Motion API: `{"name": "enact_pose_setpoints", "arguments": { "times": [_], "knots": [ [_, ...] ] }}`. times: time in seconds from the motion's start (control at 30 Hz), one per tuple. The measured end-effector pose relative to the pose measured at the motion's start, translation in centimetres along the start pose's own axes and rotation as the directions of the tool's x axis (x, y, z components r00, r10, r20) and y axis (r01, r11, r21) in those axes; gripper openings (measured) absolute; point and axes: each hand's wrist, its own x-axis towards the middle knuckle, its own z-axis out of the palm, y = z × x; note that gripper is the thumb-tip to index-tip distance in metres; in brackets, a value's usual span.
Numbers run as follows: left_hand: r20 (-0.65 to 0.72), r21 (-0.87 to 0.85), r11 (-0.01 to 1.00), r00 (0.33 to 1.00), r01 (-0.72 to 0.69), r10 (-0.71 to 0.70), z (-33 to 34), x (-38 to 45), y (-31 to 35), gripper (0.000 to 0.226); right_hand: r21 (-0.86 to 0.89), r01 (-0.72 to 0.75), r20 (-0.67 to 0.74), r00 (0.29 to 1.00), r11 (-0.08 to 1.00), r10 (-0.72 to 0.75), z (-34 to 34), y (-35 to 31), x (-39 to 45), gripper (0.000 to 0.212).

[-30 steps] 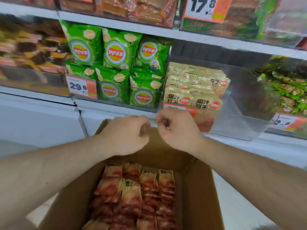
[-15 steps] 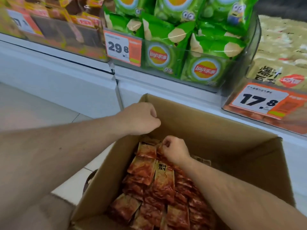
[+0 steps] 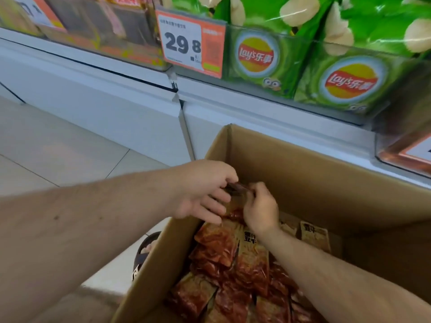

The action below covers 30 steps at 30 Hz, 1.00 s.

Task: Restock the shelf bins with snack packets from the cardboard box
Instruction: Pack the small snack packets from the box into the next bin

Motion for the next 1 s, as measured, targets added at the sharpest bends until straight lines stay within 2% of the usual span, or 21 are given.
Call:
{"name": "enact_pose_setpoints", "arguments": {
  "times": [0.07, 0.13, 0.23, 0.3, 0.37, 0.4, 0.47, 0.57, 0.63, 0.73, 0.8, 0.9, 1.0],
  "knots": [
    [0.056, -0.179, 0.980, 0.995, 0.091, -0.083, 0.3, 0.1, -0.4, 0.065, 0.177, 0.081, -0.063, 0.995, 0.981, -0.071, -3.1, -1.4, -2.2, 0.007],
    [0.062, -0.275, 0.956, 0.994, 0.106, -0.092, 0.8, 0.1, -0.6, 0.063, 0.277, 0.269, -0.160, 0.959, 0.922, -0.232, -5.9, -3.3, -4.5, 0.010],
    [0.011, -0.301, 0.954, 1.000, 0.000, 0.004, 1.3, 0.0, -0.4, 0.021, 0.324, 0.534, -0.207, 0.845, 0.781, -0.492, -8.1, -5.2, -6.8, 0.012],
    [-0.125, -0.231, 0.967, 0.989, -0.106, 0.078, 1.2, -0.2, -0.3, 0.003, 0.297, 0.571, -0.126, 0.818, 0.765, -0.561, -8.4, -5.2, -7.1, 0.030],
    [-0.249, -0.077, 0.974, 0.950, -0.214, 0.189, 0.7, -0.2, -0.1, 0.012, 0.196, 0.447, -0.014, 0.891, 0.873, -0.453, -8.2, -3.7, -6.3, 0.048],
    [-0.276, -0.009, 0.968, 0.931, -0.251, 0.239, 0.5, -0.3, -0.1, 0.015, 0.106, 0.352, 0.042, 0.933, 0.930, -0.358, -7.9, -2.6, -5.5, 0.049],
    [-0.284, 0.059, 0.960, 0.917, -0.274, 0.279, 0.1, -0.4, -0.1, 0.019, -0.082, 0.191, 0.140, 0.974, 0.978, -0.179, -6.9, -0.7, -4.0, 0.039],
    [-0.287, 0.125, 0.954, 0.910, -0.273, 0.298, -0.3, -0.2, -0.3, 0.021, -0.207, -0.002, 0.227, 0.973, 0.978, 0.050, -4.5, 0.9, -2.4, 0.033],
    [-0.285, 0.167, 0.944, 0.903, -0.285, 0.323, -0.6, 0.0, -0.5, 0.022, -0.245, -0.074, 0.262, 0.955, 0.967, 0.140, -2.6, 1.3, -1.5, 0.032],
    [-0.289, 0.214, 0.932, 0.893, -0.292, 0.346, -0.9, 0.4, -0.8, 0.020, -0.276, -0.110, 0.353, 0.912, 0.955, 0.207, -0.1, 1.3, -0.5, 0.031],
    [-0.293, 0.220, 0.932, 0.892, -0.288, 0.344, -1.1, 0.7, -1.0, 0.020, -0.340, -0.063, 0.395, 0.896, 0.938, 0.204, 1.0, 1.4, 0.0, 0.029],
    [-0.289, 0.233, 0.932, 0.895, -0.278, 0.340, -1.3, 1.1, -1.2, 0.024, -0.452, 0.026, 0.373, 0.913, 0.891, 0.163, 1.9, 1.8, 0.4, 0.024],
    [-0.290, 0.242, 0.930, 0.894, -0.278, 0.343, -1.3, 1.4, -1.3, 0.025, -0.416, 0.054, 0.304, 0.949, 0.908, 0.082, 1.9, 2.3, 0.3, 0.023]
  ]
}}
